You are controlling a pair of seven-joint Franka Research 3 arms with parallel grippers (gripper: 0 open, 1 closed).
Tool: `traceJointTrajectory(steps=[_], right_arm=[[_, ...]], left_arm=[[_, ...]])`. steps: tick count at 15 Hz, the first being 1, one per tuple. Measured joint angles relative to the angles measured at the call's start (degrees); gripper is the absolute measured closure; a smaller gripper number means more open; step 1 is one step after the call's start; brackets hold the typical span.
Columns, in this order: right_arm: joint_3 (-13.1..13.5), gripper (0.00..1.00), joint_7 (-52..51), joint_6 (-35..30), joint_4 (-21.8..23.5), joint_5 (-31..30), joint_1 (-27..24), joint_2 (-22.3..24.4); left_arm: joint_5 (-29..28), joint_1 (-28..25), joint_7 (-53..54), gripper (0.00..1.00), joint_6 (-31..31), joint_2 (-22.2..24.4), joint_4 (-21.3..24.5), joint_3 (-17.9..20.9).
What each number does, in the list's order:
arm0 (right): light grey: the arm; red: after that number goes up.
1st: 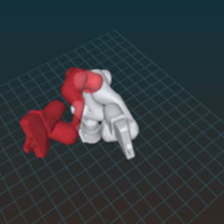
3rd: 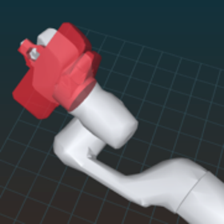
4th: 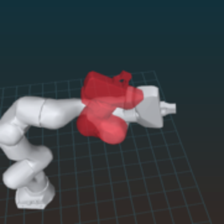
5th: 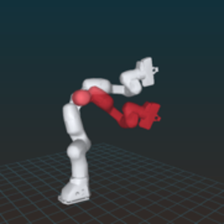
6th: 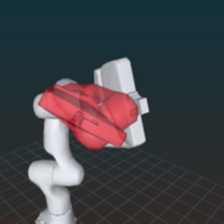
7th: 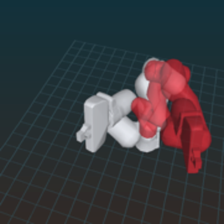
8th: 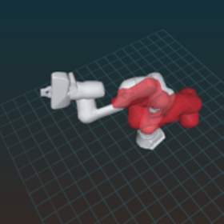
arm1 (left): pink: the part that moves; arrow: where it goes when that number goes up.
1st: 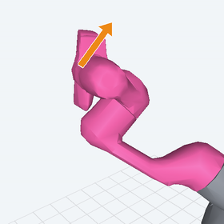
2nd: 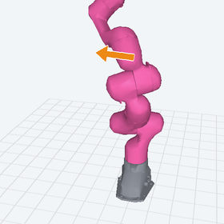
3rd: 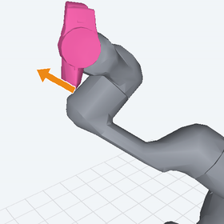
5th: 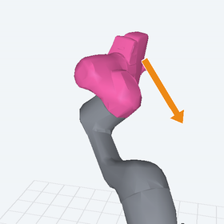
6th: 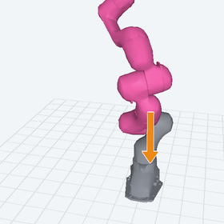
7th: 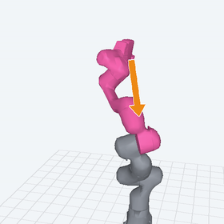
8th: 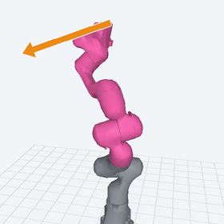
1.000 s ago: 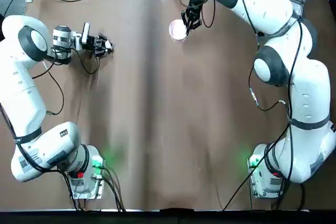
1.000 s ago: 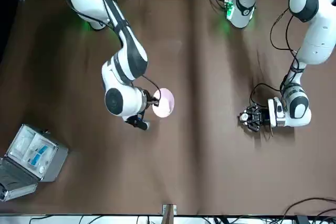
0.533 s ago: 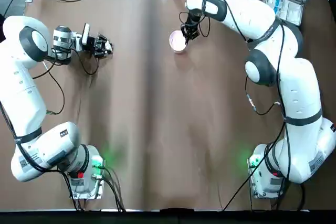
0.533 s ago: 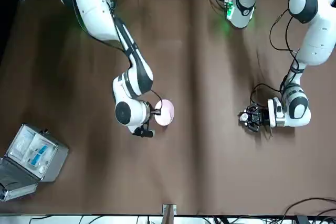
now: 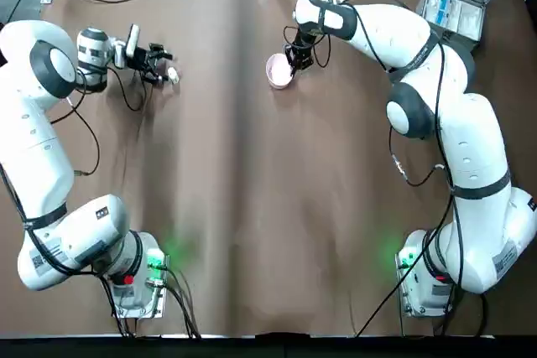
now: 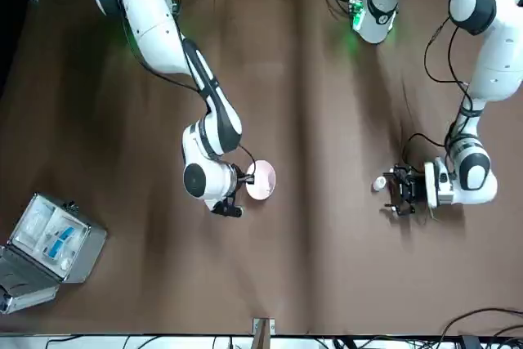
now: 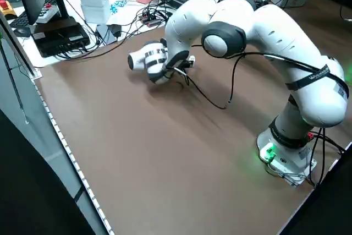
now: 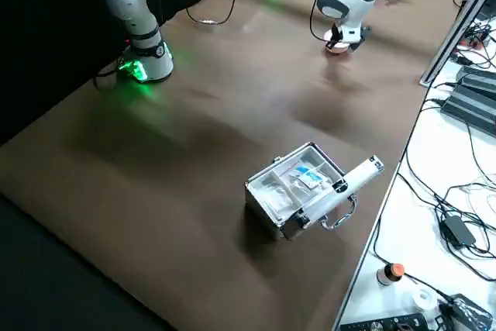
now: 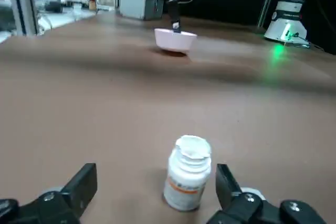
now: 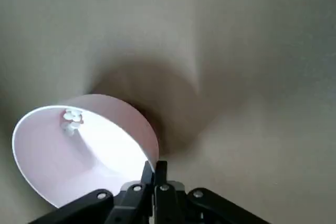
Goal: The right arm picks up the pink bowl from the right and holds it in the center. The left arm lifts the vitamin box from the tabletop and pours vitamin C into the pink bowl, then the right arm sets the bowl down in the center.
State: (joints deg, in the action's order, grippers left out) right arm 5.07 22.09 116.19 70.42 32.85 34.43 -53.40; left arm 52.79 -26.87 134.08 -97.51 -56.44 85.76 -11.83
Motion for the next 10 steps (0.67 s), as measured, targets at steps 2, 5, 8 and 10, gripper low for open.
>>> traceJointTrajectory(steps=[2,5,8,10], right_arm=[[0.0,0.97,0.0,0.0,0.0,0.6,0.0,-0.1],[-0.1,0.97,1.5,0.0,0.0,1.0,0.2,-0.1],[-0.2,0.97,3.5,0.0,0.0,1.0,0.9,-0.6],[-0.3,0.97,3.6,0.0,0.0,1.0,1.2,-0.7]], left_arm=[[-3.3,-0.1,-7.0,0.0,0.1,1.7,-2.1,-0.1],[-7.6,0.0,-15.4,0.0,0.2,5.4,-4.4,-0.7],[-12.9,2.0,-25.1,0.0,0.3,11.9,-5.0,-1.1],[-16.9,3.7,-31.9,0.0,0.3,15.2,-5.0,-1.0]])
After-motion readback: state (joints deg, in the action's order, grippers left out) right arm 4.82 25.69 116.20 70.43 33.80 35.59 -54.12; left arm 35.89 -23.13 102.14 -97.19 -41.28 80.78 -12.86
